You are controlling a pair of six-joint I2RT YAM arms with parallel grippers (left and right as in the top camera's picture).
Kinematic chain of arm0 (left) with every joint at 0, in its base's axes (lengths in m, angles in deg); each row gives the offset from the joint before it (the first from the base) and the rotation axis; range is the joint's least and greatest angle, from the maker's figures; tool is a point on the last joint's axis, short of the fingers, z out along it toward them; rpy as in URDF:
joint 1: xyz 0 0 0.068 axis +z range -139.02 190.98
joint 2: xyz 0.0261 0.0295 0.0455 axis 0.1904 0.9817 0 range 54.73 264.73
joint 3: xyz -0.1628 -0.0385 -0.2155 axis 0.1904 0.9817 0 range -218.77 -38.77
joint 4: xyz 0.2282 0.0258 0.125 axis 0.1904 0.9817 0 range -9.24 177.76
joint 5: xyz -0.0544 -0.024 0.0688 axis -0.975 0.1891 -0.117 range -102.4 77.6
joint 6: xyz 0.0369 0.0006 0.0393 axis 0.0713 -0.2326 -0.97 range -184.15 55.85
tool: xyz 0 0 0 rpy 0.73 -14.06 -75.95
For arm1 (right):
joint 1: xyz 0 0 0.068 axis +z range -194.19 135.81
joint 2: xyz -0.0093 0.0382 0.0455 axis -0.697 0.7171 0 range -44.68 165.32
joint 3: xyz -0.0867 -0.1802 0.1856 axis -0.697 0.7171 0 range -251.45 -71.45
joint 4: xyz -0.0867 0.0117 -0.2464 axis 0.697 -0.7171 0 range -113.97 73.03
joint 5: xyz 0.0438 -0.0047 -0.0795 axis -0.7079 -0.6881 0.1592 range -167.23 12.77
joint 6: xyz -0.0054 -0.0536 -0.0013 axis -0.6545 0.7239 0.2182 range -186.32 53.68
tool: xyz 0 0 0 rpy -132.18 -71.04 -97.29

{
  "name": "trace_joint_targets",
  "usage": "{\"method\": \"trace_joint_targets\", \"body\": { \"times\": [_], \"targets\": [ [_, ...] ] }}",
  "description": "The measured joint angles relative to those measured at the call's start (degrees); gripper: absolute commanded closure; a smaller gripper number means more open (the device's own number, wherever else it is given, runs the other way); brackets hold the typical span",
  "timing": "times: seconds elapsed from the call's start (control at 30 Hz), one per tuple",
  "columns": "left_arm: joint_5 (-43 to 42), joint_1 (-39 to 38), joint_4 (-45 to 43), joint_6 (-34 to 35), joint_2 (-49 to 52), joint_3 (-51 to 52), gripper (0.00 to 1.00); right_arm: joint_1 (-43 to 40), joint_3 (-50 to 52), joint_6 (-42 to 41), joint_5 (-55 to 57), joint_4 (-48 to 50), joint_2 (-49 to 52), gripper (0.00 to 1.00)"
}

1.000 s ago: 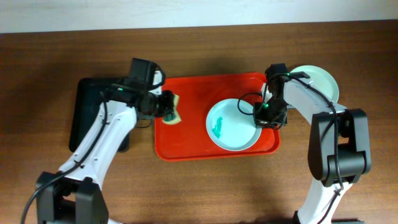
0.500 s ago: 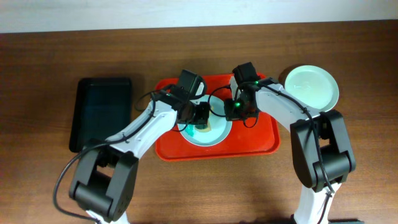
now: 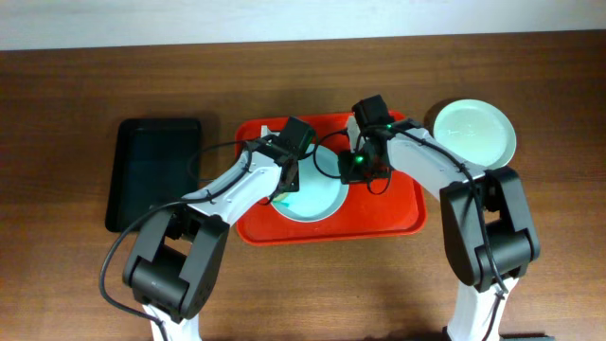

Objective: Clean dirty plates on tray and stack at the side
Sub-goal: 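Scrub the remaining plate with the sponge in the left gripper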

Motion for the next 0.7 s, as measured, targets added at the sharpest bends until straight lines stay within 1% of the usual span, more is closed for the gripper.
{"method": "trace_joint_targets", "body": {
  "times": [0.07,0.13,0.2,0.27,0.37,0.43,0.5,0.63,0.7],
  "targets": [
    [1.6,0.3,0.7,0.2,-1.8,-0.2,1.00,0.3,0.0,0.0,-0.3,0.0,0.1,0.96],
    [-1.2,0.7,-0.4,0.3,-4.0,-0.3,1.00,0.1,0.0,-0.1,-0.1,-0.1,0.1,0.96],
    [-8.3,1.2,-2.4,0.7,-6.5,-0.9,1.00,0.0,0.0,0.0,0.1,-0.1,0.1,0.96],
    [-15.4,1.2,-4.4,1.1,-6.6,-1.1,1.00,0.0,0.0,0.0,0.1,-0.1,0.1,0.96],
    [-20.1,1.2,-5.9,0.9,-4.5,-1.1,1.00,0.0,0.0,0.0,0.1,-0.1,0.1,0.96],
    [-20.3,1.2,-6.4,0.4,-2.0,-1.1,1.00,0.0,0.0,0.0,0.1,-0.1,0.1,0.96],
    [-17.9,1.4,-6.6,-0.1,0.6,-1.0,1.00,0.0,0.0,0.0,0.1,-0.1,0.1,0.96],
    [-8.6,4.6,-6.9,-0.3,1.0,-1.0,1.00,0.1,0.0,-0.1,-0.5,0.4,0.1,0.96],
    [-6.1,5.5,-7.0,-0.5,1.0,-1.2,1.00,0.6,0.0,-0.2,-1.4,0.9,0.1,0.96]
  ]
}}
